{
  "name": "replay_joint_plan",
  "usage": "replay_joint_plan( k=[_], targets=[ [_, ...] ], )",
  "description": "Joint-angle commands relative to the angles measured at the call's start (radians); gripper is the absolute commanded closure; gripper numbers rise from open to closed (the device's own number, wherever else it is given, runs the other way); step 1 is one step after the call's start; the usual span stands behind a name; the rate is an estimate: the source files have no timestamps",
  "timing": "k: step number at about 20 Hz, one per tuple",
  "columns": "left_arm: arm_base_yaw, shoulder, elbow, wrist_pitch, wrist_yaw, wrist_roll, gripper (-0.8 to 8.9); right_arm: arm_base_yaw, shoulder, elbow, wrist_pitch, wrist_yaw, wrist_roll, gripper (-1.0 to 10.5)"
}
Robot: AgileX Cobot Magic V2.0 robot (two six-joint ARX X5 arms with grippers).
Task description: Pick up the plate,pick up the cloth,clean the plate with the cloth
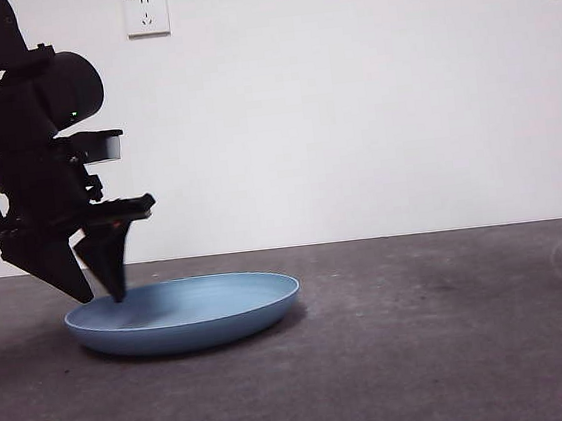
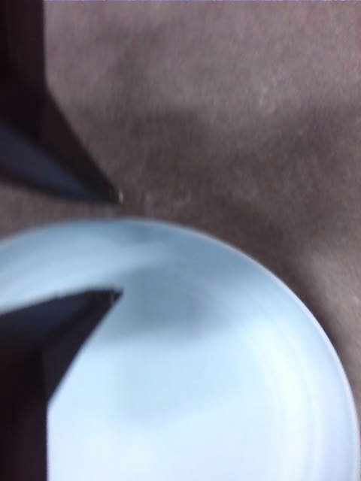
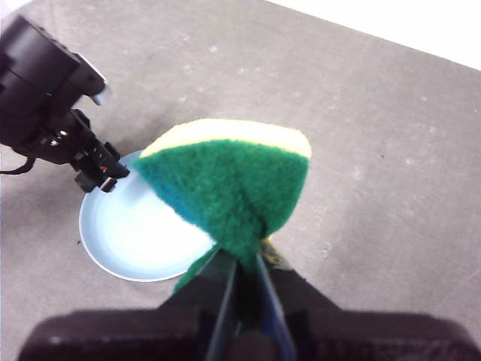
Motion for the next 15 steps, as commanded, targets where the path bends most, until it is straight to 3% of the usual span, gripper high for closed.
replay_joint_plan(
  k=[1,7,12,15],
  targets=[
    [-0.010,0.002,-0.003,-0.028,0.072,-0.063,2.29,-0.018,0.017,-0.009,0.004,0.005,0.010,9.6],
    [-0.078,-0.147,-0.003,-0.049,0.083,-0.127,2.29,-0.106,0.149,-0.009,-0.016,-0.005,0.080,9.6],
    [-0.149,-0.385,-0.003,-0.059,0.006,-0.130,2.29,-0.191,0.376,-0.009,-0.022,-0.006,0.086,9.6],
    [-0.178,-0.529,-0.003,-0.095,0.002,-0.130,2.30,-0.229,0.527,-0.009,-0.003,-0.098,0.085,9.6]
  ],
)
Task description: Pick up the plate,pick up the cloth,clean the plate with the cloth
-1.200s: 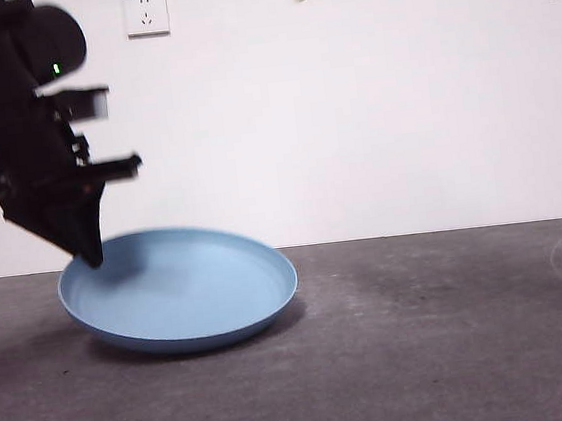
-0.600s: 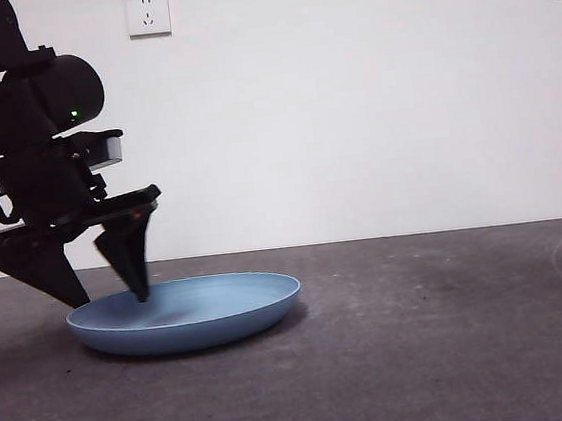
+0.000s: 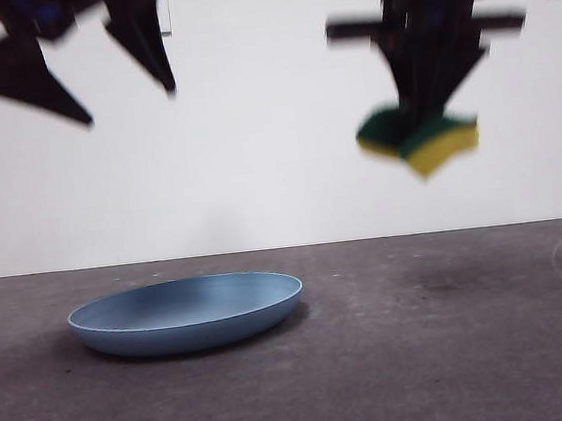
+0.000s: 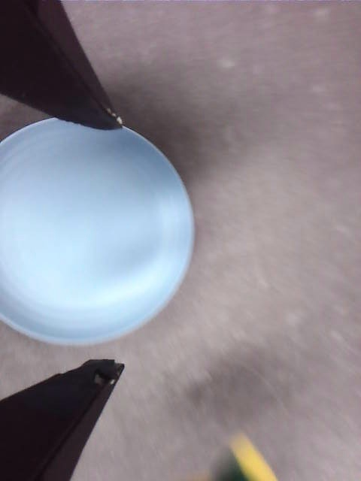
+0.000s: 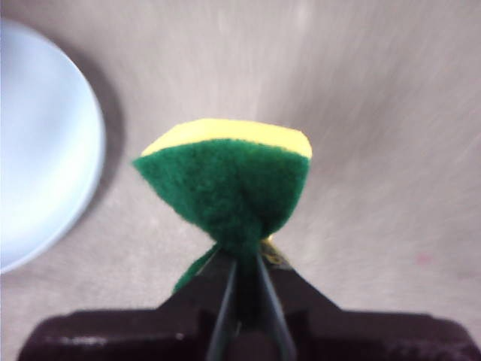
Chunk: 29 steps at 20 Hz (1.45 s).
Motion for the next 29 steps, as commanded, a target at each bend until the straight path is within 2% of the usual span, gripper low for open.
replay_joint_plan(
  k=[1,3,7,8,10,12,13,14,22,24,25,26,27,28,29],
  targets=[
    [-0.019,-0.097,-0.003,-0.033,-0.010,-0.006,2.29,-0.023,0.114,-0.009,0.031,-0.098,0.010,9.6],
    [-0.032,-0.174,-0.003,-0.077,-0.033,-0.005,2.30,-0.037,0.201,-0.009,0.078,-0.143,0.010,9.6],
    [-0.039,-0.274,-0.003,-0.168,-0.070,0.002,2.30,-0.053,0.310,-0.009,0.115,-0.145,0.010,9.6],
    [-0.039,-0.286,-0.003,-0.186,-0.089,0.006,2.29,-0.055,0.318,-0.009,0.117,-0.144,0.012,9.1],
    [-0.039,-0.292,-0.003,-0.208,-0.114,0.012,2.30,-0.055,0.319,-0.009,0.123,-0.145,0.014,6.9],
    [-0.039,-0.292,-0.003,-0.216,-0.114,0.012,2.30,-0.058,0.319,-0.009,0.122,-0.145,0.018,3.8],
    [-0.039,-0.292,-0.003,-0.216,-0.114,0.012,2.30,-0.062,0.319,-0.009,0.119,-0.144,0.022,2.8],
    [-0.039,-0.292,-0.003,-0.216,-0.113,0.012,2.30,-0.061,0.319,-0.009,0.119,-0.143,0.022,2.5],
    [-0.039,-0.291,-0.003,-0.214,-0.114,0.014,2.30,-0.061,0.316,-0.009,0.114,-0.143,0.021,2.5],
    [-0.039,-0.284,-0.003,-0.225,-0.114,0.071,2.57,-0.061,0.305,-0.009,0.114,-0.143,0.017,2.6],
    [-0.039,-0.277,-0.003,-0.241,-0.114,0.089,3.52,-0.061,0.297,-0.009,0.114,-0.143,0.013,3.5],
    [-0.039,-0.268,-0.003,-0.258,-0.114,0.105,5.08,-0.061,0.285,-0.009,0.113,-0.143,0.010,5.6],
    [-0.039,-0.256,-0.003,-0.273,-0.114,0.121,7.19,-0.061,0.270,-0.009,0.110,-0.142,0.007,7.9],
    [-0.039,-0.245,-0.003,-0.275,-0.115,0.138,8.21,-0.061,0.246,-0.009,0.111,-0.140,-0.014,9.6],
    [-0.039,-0.236,-0.003,-0.270,-0.119,0.148,8.21,-0.061,0.221,-0.009,0.112,-0.135,-0.015,9.6]
  ],
)
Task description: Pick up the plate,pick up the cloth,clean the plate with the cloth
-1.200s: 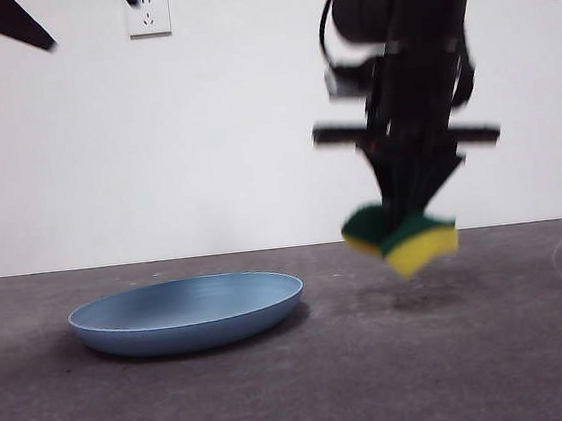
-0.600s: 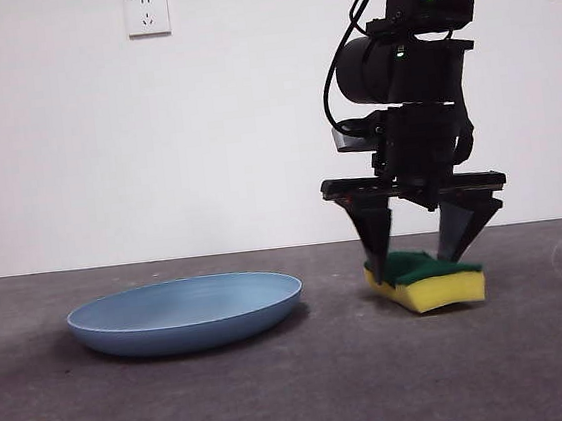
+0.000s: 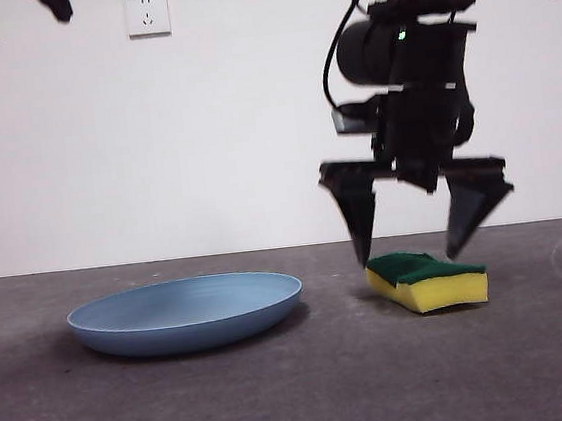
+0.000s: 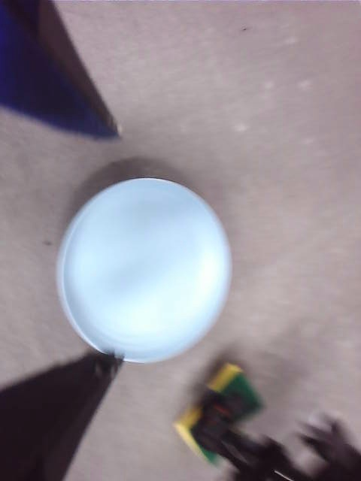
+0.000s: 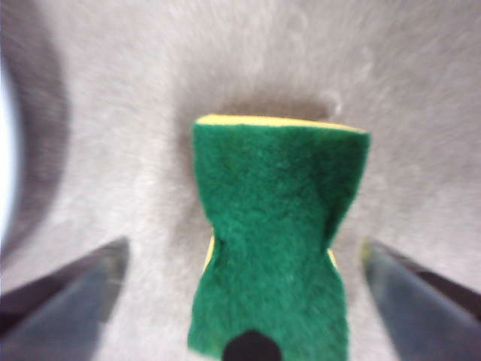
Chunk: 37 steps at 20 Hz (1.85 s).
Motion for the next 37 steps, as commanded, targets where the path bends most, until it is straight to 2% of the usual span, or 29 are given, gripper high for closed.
replay_joint_plan(
  k=[1,8,12,15,19,22,24,27,37],
  targets=[
    [-0.003,0.019,-0.003,0.018,-0.018,0.058,8.21,0.002,-0.075,-0.008,0.003,0.006,-0.024,9.6],
    [-0.003,0.003,-0.005,0.083,-0.020,0.097,8.22,0.011,-0.336,-0.025,0.036,0.006,-0.058,9.6],
    [-0.003,-0.114,-0.095,0.195,-0.046,0.096,8.22,0.045,-0.556,-0.183,0.194,0.013,-0.054,9.6],
    [-0.003,-0.281,-0.275,0.307,-0.074,0.080,8.21,0.084,-0.755,-0.394,0.316,0.072,-0.026,9.6],
    [-0.003,-0.546,-0.568,0.478,-0.102,-0.054,8.22,0.164,-1.026,-0.689,0.481,0.194,0.016,9.6],
    [-0.004,-0.723,-0.715,0.535,-0.095,-0.074,8.21,0.232,-1.190,-0.858,0.559,0.293,0.056,9.6],
    [-0.003,-0.763,-0.729,0.532,-0.109,-0.103,8.21,0.231,-1.216,-0.872,0.504,0.322,0.085,9.5],
    [-0.003,-0.759,-0.728,0.549,-0.134,-0.102,8.14,0.231,-1.225,-0.872,0.457,0.321,0.088,9.5],
    [-0.003,-0.716,-0.728,0.527,-0.124,-0.102,8.14,0.231,-1.227,-0.872,0.450,0.319,0.088,9.5]
  ],
)
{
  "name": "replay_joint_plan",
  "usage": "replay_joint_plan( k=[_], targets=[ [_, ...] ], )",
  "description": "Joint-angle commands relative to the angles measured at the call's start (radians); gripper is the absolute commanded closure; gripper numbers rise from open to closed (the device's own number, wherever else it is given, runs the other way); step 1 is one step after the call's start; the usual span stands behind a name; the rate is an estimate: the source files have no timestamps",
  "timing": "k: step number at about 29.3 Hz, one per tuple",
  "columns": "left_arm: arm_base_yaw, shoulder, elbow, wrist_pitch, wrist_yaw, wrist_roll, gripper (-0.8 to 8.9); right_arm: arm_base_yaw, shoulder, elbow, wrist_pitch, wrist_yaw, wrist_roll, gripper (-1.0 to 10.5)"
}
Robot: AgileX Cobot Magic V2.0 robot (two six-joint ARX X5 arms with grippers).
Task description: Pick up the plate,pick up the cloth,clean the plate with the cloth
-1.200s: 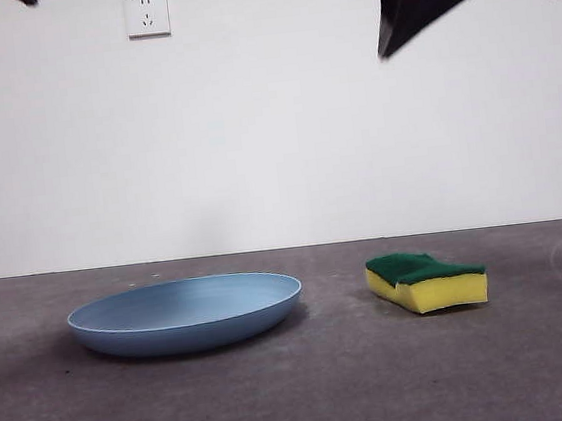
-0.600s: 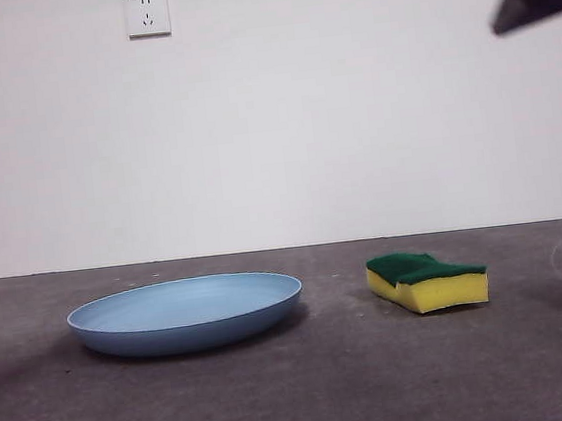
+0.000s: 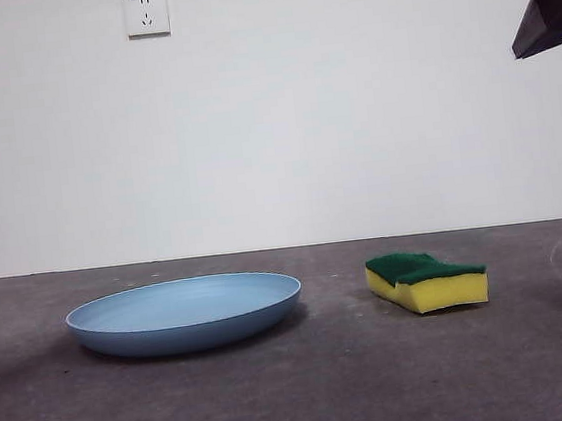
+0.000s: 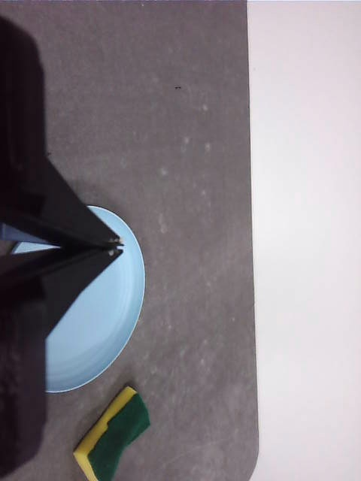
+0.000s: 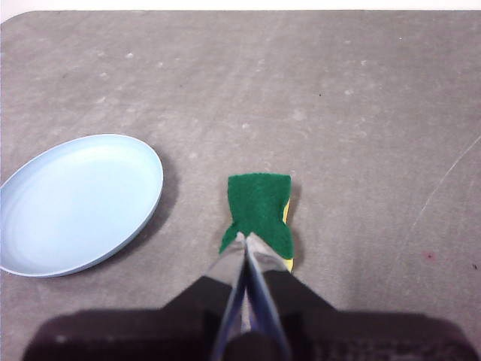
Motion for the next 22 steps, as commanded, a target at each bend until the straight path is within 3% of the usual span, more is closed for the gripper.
replay_joint_plan(
  k=[1,6,8,12,18,22],
  targets=[
    [-0.003,0.001,-0.003,-0.005,-0.003,-0.006,8.14,0.002,-0.002,-0.006,0.005,0.004,0.013,9.5],
    [-0.003,0.001,-0.003,-0.024,-0.003,-0.005,8.14,0.002,-0.002,-0.006,0.005,0.004,0.013,9.5],
    [0.002,0.000,-0.003,-0.028,-0.005,0.040,8.14,0.002,-0.002,-0.006,0.005,0.005,0.013,9.5],
    [0.116,-0.038,-0.006,0.013,0.028,0.132,8.14,0.002,-0.002,-0.006,0.005,0.003,0.013,9.5],
    [0.320,-0.111,-0.034,0.012,0.195,0.175,8.14,0.002,-0.002,-0.006,0.005,0.005,0.013,9.5],
    [0.376,-0.176,-0.103,0.020,0.238,0.209,8.14,0.002,-0.002,-0.006,0.005,0.005,0.013,9.5]
  ],
)
